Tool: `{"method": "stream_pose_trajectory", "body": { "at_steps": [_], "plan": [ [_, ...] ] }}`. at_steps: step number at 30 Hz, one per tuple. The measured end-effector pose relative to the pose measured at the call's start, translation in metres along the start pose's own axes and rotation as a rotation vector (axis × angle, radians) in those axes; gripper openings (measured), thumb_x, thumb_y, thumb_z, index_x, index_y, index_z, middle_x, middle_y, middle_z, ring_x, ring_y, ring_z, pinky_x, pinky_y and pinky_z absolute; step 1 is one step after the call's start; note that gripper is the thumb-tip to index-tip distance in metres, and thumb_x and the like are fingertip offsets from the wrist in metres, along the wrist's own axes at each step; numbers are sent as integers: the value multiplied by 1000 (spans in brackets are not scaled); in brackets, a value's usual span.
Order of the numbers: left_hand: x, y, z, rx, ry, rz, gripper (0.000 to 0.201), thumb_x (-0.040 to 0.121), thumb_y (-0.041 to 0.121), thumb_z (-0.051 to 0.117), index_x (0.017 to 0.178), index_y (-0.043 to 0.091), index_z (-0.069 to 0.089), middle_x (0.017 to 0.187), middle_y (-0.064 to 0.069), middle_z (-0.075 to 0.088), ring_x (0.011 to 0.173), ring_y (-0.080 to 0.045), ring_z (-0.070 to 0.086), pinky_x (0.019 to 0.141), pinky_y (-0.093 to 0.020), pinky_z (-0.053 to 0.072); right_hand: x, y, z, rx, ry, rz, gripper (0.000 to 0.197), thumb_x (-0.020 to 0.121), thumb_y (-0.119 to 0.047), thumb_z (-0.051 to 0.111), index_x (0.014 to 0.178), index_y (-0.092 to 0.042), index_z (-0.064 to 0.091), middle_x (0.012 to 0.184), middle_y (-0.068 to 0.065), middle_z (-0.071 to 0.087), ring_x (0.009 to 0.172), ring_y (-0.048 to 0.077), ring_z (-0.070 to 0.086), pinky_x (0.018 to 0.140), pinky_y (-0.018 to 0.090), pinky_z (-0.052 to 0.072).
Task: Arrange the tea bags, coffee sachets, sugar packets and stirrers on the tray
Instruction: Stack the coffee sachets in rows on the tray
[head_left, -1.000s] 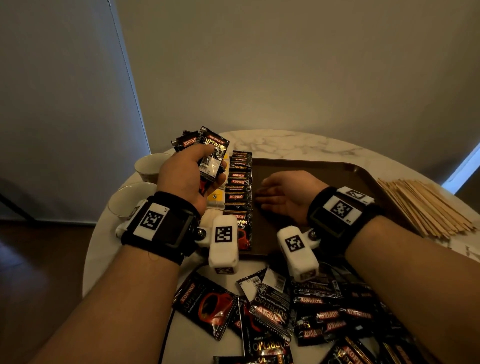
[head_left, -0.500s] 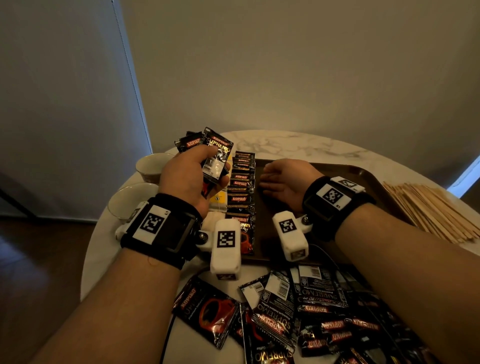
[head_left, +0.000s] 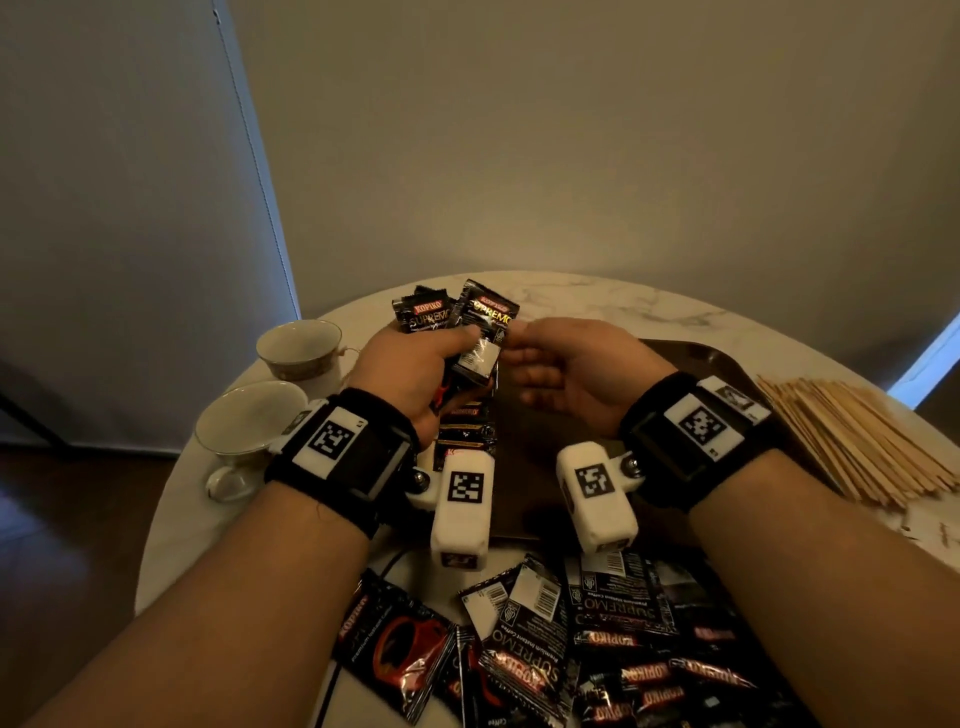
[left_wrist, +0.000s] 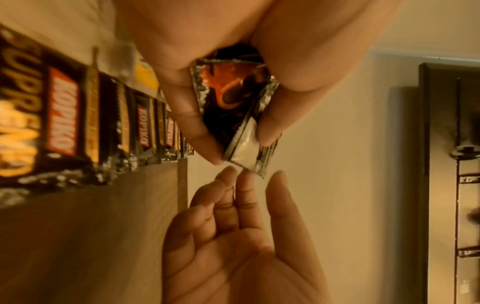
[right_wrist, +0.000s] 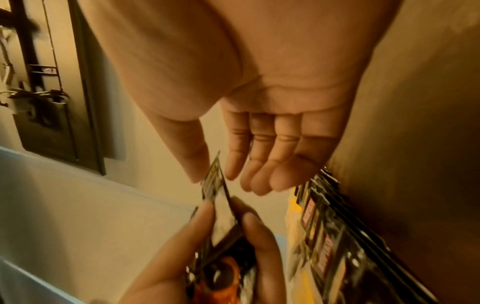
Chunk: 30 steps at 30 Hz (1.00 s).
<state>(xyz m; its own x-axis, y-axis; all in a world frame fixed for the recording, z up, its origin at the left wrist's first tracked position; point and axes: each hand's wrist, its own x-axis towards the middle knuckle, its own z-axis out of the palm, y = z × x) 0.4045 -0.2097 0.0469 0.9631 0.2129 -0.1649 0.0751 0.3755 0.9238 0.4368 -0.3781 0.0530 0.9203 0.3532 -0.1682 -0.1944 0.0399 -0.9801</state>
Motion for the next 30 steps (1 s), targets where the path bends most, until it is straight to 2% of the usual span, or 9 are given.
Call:
{"method": "stream_pose_trajectory", "body": {
  "at_steps": [3, 8, 12, 16, 19, 22, 25, 27, 30],
  "plan": [
    [3, 2, 11, 68, -35, 3, 10, 90, 4, 73, 100, 4, 74, 87, -12, 78, 73, -24, 76, 62, -35, 62, 0, 7, 3, 43, 20, -61, 8, 95, -19, 68, 92, -14, 63, 71, -1, 62, 58, 12, 60, 57, 27, 49],
    [16, 12, 22, 73, 84, 56, 20, 99, 6, 58, 113, 6, 71, 97, -8, 79, 74, -17, 74, 60, -29, 61, 6, 3, -7, 258, 284, -44, 22, 91, -15, 64, 71, -16, 55, 55, -2, 49, 49, 14, 47, 48, 26, 40],
    [18, 6, 26, 173, 60, 197, 24, 96, 3, 59, 112, 20, 66, 103, -7, 76, 91, -23, 74, 64, -30, 60, 5, 3, -13, 255, 290, -59, 17, 90, -15, 63, 74, -16, 56, 51, -6, 48, 49, 11, 45, 49, 26, 38],
    [9, -4, 29, 262, -62, 225, 15, 96, 11, 66, 101, 23, 72, 102, -11, 77, 96, -30, 75, 78, -41, 61, 6, 10, -3, 149, 118, -124, 9, 94, -23, 63, 91, -16, 68, 66, -4, 58, 57, 11, 49, 54, 26, 38],
    [3, -4, 24, 177, -58, 179, 10, 102, 19, 61, 103, 18, 71, 98, -11, 77, 90, -29, 76, 77, -44, 62, 9, 13, -3, 83, 38, -174, 19, 96, -27, 64, 106, -14, 73, 71, -4, 55, 61, 10, 47, 54, 24, 37],
    [0, 1, 18, 98, -75, 95, 20, 98, 32, 67, 106, 15, 69, 100, -11, 78, 86, -27, 78, 72, -44, 64, 9, 15, -8, 1, 32, -245, 17, 97, -15, 64, 109, -17, 76, 70, -5, 60, 57, 8, 44, 52, 22, 37],
    [-1, 3, 13, 153, -149, 113, 18, 94, 10, 70, 112, 10, 69, 106, -15, 77, 88, -28, 78, 68, -40, 64, 11, 17, -10, 4, 70, -312, 23, 92, -5, 69, 110, -17, 71, 68, -4, 58, 55, 8, 44, 49, 22, 36],
    [-1, 3, 11, 143, -162, 112, 21, 93, 0, 67, 111, 8, 69, 103, -14, 77, 86, -28, 78, 67, -40, 65, 14, 17, -12, 38, 114, -304, 38, 86, -3, 75, 119, -19, 65, 72, -4, 57, 58, 7, 50, 50, 24, 39],
    [-1, 3, 10, 123, -195, 74, 22, 91, -2, 68, 111, 7, 69, 100, -14, 78, 86, -29, 78, 64, -39, 65, 15, 19, -14, 109, 82, -206, 40, 86, -5, 72, 123, -19, 63, 107, 7, 71, 85, 16, 66, 61, 28, 49]
  ]
}}
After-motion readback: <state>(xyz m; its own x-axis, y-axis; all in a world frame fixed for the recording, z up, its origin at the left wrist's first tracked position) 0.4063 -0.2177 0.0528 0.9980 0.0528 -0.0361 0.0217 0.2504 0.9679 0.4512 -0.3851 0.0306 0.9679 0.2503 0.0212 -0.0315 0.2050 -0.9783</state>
